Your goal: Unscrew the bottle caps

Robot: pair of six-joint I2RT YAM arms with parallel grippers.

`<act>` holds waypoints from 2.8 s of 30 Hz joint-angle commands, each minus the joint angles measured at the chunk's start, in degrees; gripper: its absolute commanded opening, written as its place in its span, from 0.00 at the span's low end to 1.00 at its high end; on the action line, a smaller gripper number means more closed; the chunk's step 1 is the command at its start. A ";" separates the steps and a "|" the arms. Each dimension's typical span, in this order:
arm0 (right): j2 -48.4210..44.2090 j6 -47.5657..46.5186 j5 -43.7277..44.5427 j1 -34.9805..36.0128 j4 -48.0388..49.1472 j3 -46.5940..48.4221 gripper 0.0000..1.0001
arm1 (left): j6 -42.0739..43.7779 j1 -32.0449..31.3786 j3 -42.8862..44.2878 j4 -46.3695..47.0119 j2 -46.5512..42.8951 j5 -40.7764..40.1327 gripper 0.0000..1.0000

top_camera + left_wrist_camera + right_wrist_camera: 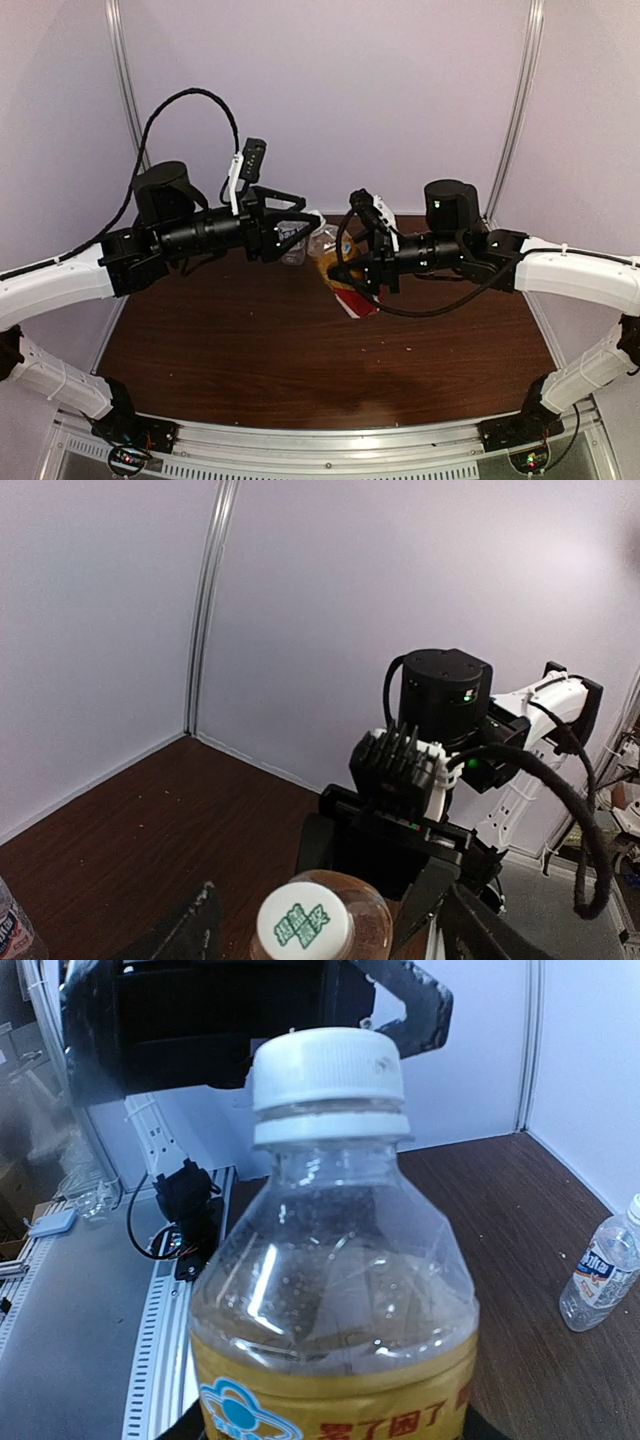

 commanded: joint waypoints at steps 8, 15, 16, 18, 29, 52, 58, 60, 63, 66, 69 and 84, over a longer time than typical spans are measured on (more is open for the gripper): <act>0.23 0.78 -20.77 -0.07 -0.66 1.90 0.53 | 7.64 3.43 0.20 4.40 -3.41 22.12 0.80; 1.99 4.63 -28.42 -0.10 2.54 2.97 0.53 | 7.34 3.70 1.86 8.60 0.04 30.34 0.77; 2.07 4.93 -28.81 -0.07 2.88 2.98 0.53 | 7.01 3.70 2.31 8.94 0.68 31.40 0.76; 2.03 5.53 -29.36 -0.06 3.41 2.83 0.53 | 6.27 3.70 3.00 9.90 2.02 33.65 0.73; 2.27 6.51 -29.58 -0.10 4.91 2.31 0.52 | 2.70 3.70 2.61 14.32 4.70 37.70 0.46; -1.10 2.83 5.03 -0.15 -1.40 2.80 0.52 | -9.73 3.18 -1.75 10.12 -0.14 6.19 0.19; -0.74 4.63 14.72 -0.07 -0.62 1.85 0.54 | -14.62 1.78 1.41 2.75 1.92 -7.47 0.23; -0.19 4.87 15.21 -0.06 -0.62 1.94 0.54 | -15.06 1.78 1.84 2.29 2.62 -8.50 0.24; -0.08 4.48 14.95 -0.06 -0.59 1.75 0.54 | -15.02 1.77 1.90 2.99 3.25 -8.26 0.27; -0.35 3.84 13.67 -0.06 -0.58 1.33 0.53 | -14.37 1.77 1.77 3.51 3.27 -7.89 0.31; -0.54 3.23 11.33 -0.11 -0.62 1.31 0.53 | -13.43 1.85 1.63 3.34 2.93 -7.82 0.38; -1.29 2.78 -2.95 -0.50 1.41 -0.36 0.53 | -2.07 4.25 -2.01 3.33 -3.48 2.66 0.81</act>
